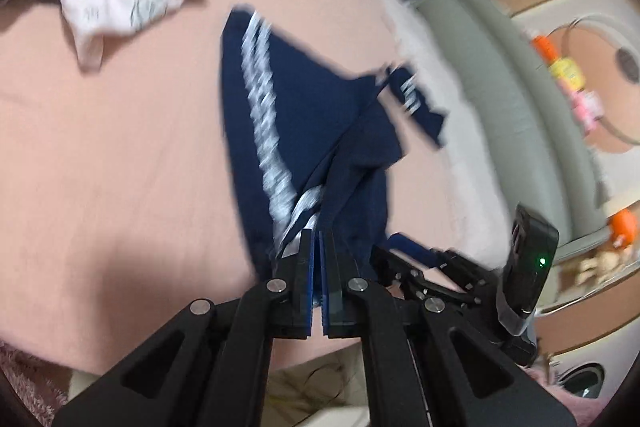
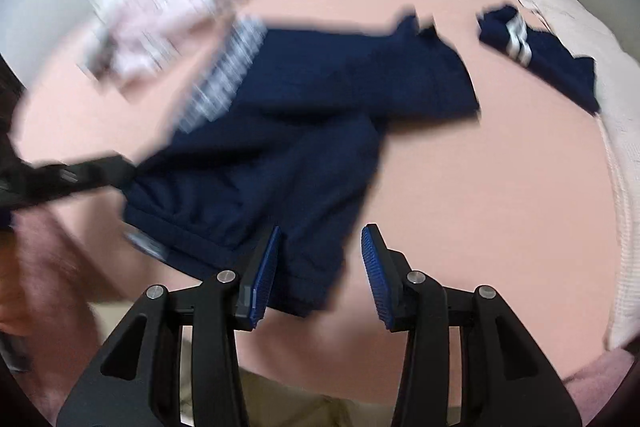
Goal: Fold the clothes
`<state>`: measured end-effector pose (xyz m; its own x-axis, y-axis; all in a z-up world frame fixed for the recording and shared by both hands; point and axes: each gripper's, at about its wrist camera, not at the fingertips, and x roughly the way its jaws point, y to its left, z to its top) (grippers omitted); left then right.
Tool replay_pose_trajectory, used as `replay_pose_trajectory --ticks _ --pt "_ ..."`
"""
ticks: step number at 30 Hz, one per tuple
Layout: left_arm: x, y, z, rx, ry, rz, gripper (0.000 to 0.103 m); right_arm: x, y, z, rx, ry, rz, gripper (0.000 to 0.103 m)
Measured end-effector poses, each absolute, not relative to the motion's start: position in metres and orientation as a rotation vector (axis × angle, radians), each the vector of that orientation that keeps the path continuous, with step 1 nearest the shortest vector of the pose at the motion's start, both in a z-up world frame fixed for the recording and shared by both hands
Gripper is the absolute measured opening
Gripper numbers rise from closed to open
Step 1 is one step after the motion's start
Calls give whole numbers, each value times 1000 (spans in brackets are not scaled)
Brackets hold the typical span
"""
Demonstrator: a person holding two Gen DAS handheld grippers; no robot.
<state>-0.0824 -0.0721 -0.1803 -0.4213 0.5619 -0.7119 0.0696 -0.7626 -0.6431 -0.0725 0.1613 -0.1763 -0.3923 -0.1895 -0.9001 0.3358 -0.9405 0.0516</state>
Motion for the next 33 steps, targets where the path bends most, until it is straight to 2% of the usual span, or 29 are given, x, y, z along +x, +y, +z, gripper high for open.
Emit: replay_pose_trajectory --ticks 3,6,8,9,10,11,12,13,14,18,23,26,29,31,33 --pt "-82 -65 -183 -1511 -790 2287 3 -70 176 -184 1559 141 -2388 43" --pt "-83 -64 -172 -1415 -828 2277 6 -67 181 -174 1509 112 -2406 43" --pt "-83 -62 -168 -1381 -815 2274 20 -65 180 -165 1446 122 -2430 43" --pt "-84 -58 -171 -1410 -777 2280 31 -65 178 -166 1452 127 -2417 43" --pt "-85 -55 -176 -1446 -757 2274 33 -65 176 -168 1457 132 -2403 43" --pt "-86 -52 -182 -1482 -746 2264 33 -66 174 -170 1465 141 -2391 43" --pt "-85 -51 -183 -1492 -726 2283 26 -66 172 -176 1498 187 -2393 43" --pt "-84 -50 -180 -1487 -702 2317 5 -66 171 -184 1536 238 -2396 43" --pt "-83 -49 -178 -1483 -676 2351 3 -65 173 -187 1544 240 -2395 43" --pt "-74 -51 -163 -1393 -727 2325 3 -57 183 -180 1550 208 -2415 43" --pt "-77 -45 -181 -1543 -664 2308 4 -48 190 -171 1530 253 -2464 43" --pt "-77 -53 -177 -1527 -709 2325 6 -54 195 -167 1498 167 -2462 43" --pt "-71 -50 -151 -1367 -623 2430 14 -55 191 -161 1437 129 -2464 43" --pt "-71 -42 -148 -1323 -592 2412 26 -56 185 -161 1401 135 -2458 43" --pt "-74 -31 -153 -1334 -563 2380 27 -60 176 -172 1443 181 -2437 43"
